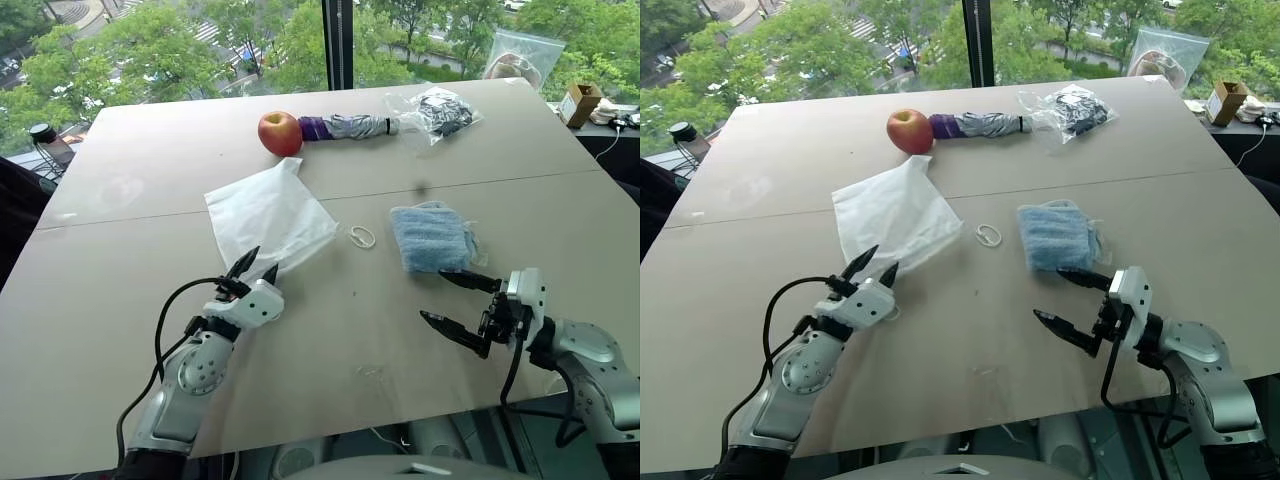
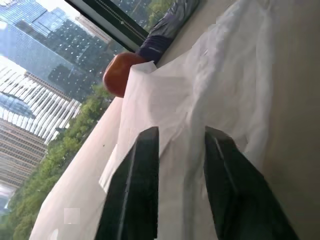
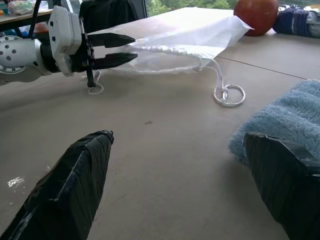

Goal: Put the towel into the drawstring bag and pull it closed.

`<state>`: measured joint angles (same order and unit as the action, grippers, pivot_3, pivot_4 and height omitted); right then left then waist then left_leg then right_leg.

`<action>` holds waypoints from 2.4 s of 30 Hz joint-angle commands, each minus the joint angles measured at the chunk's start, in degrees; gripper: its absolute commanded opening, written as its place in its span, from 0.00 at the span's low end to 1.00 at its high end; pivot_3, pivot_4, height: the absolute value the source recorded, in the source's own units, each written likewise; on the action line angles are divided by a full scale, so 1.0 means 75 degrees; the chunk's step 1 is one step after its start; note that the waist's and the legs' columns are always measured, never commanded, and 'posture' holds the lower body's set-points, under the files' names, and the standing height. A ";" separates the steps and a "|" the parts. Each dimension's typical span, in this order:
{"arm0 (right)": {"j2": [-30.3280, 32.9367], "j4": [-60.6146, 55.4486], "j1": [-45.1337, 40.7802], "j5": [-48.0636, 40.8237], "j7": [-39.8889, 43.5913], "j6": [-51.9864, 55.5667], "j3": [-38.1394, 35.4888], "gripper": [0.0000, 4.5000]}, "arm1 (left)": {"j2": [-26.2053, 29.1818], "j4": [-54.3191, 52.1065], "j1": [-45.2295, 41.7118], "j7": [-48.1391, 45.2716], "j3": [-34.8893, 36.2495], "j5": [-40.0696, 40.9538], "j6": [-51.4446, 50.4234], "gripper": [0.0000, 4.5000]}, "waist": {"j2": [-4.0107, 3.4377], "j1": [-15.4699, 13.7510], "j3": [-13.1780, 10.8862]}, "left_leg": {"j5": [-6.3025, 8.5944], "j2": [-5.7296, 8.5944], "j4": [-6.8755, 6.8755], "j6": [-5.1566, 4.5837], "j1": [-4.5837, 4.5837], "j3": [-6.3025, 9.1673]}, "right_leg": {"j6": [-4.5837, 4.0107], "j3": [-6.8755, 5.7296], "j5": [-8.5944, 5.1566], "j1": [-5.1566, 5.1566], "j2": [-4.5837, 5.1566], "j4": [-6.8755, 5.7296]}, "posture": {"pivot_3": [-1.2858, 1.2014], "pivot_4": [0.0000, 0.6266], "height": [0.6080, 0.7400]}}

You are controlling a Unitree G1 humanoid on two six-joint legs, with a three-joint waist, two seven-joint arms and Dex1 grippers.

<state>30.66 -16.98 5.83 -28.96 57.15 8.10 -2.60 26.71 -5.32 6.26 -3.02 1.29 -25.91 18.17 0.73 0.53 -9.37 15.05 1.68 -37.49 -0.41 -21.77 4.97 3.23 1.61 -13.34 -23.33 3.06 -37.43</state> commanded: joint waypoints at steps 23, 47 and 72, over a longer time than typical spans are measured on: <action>-0.0634 0.0777 -0.3008 0.2289 -0.2466 0.1254 0.0872 1.00 | -0.0967 -0.2115 -0.3157 -0.1415 0.0651 0.2428 -0.6150 0.03 | 0.0009 0.0031 0.0002 | -0.0004 0.0008 -0.0056 0.0008 -0.0011 0.0015 | 0.0000 -0.0011 0.0001 0.0000 -0.0022 -0.0050 | 0.52 0.24 1.00; -0.0835 0.0658 -0.4032 0.2482 -0.4031 0.8269 0.1030 0.49 | -0.0508 -0.2724 -0.3980 -0.2300 0.1298 0.4475 -0.8099 0.00 | 0.0064 0.0014 0.0037 | -0.0004 0.0009 -0.0054 0.0009 -0.0024 0.0029 | -0.0002 -0.0023 0.0000 -0.0002 -0.0010 -0.0032 | 0.52 0.24 1.00; -0.1842 -0.1087 -0.5331 -0.1024 -0.2925 0.7445 -0.0011 0.00 | -0.0229 -0.2516 -0.4075 -0.2411 0.0716 0.5127 -0.8004 0.00 | 0.0066 0.0142 0.0032 | -0.0003 0.0007 -0.0029 0.0009 -0.0047 0.0021 | -0.0002 -0.0012 0.0001 -0.0038 -0.0007 -0.0023 | 0.52 0.24 1.00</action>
<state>17.38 -23.84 -32.79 -35.81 36.57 64.78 -2.30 25.05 -22.79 -23.50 -21.03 7.15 12.45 -43.23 1.22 1.59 -9.13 15.03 1.73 -37.71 -0.34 -22.12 5.12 3.21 1.53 -13.33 -23.61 3.01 -37.61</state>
